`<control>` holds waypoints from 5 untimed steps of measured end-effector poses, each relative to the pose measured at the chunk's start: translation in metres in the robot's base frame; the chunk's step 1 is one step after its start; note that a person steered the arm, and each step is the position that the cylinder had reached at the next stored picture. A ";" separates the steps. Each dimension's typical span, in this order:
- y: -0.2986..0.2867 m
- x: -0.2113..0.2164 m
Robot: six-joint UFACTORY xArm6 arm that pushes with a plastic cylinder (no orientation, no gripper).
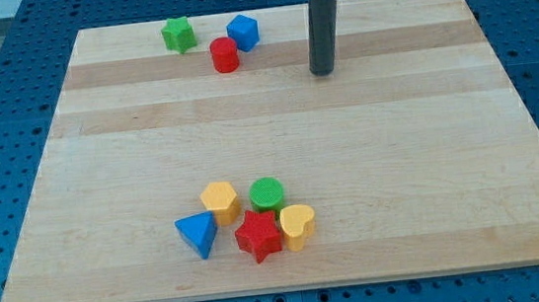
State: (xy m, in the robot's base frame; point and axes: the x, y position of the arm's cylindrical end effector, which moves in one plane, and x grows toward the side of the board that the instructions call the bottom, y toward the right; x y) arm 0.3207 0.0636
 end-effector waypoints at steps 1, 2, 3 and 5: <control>0.000 -0.051; -0.007 -0.086; -0.035 -0.090; -0.074 -0.063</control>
State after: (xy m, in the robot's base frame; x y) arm 0.2572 -0.0099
